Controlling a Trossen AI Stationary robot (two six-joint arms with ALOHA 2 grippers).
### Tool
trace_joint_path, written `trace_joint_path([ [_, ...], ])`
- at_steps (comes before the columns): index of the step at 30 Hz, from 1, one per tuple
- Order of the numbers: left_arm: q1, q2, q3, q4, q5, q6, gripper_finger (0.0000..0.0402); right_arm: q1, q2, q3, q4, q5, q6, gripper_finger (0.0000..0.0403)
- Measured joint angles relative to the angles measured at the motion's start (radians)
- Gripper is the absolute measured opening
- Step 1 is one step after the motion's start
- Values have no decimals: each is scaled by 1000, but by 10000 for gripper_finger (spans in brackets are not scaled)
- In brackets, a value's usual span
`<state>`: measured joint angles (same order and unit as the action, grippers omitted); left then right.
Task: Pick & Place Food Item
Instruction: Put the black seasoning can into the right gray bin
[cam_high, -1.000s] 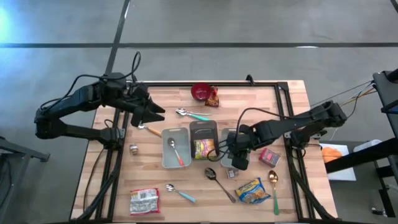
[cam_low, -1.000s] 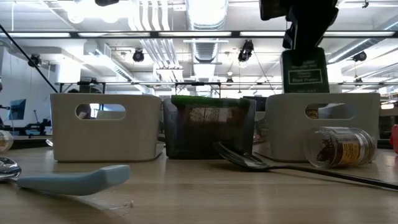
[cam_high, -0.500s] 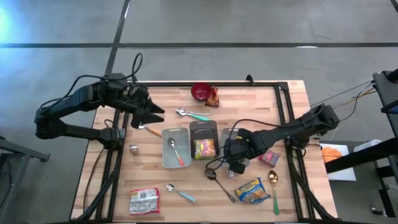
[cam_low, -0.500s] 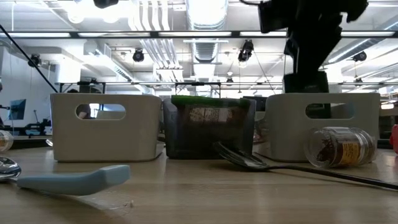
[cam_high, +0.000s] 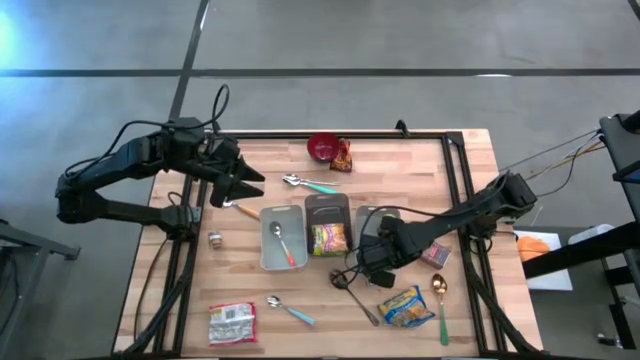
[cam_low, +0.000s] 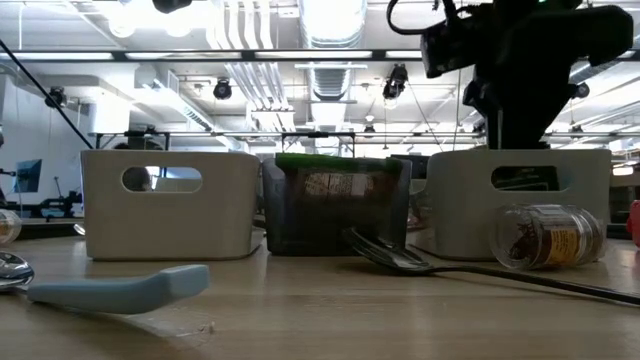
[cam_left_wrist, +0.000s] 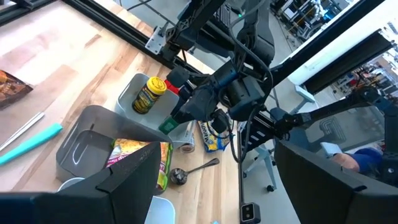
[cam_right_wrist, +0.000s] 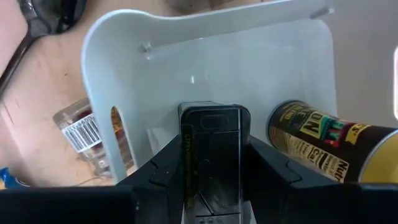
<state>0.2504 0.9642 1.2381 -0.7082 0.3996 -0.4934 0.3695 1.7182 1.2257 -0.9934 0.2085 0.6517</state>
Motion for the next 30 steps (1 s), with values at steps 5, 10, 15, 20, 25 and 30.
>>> trace_joint_path([
  [5, 0, 0, 0, 0, 0, 4, 316, -1, -1, -6, -1, 0, 28, 122],
  [10, 0, 0, 0, -1, 0, 7, 316, 0, -1, -19, 3, -28, 41, 122],
  [15, 0, 0, 0, -9, 0, 13, 316, -1, -4, -33, 2, -66, 49, 153],
  [20, 0, 0, 0, -30, 0, 24, 316, 0, -2, -40, 5, -96, 49, 163],
  [25, 0, 0, 0, -34, 0, 26, 316, -1, -2, -40, 6, -158, 47, 165],
  [30, 0, 0, 0, -51, 0, 48, 316, -2, -2, -40, 6, -180, 105, 168],
])
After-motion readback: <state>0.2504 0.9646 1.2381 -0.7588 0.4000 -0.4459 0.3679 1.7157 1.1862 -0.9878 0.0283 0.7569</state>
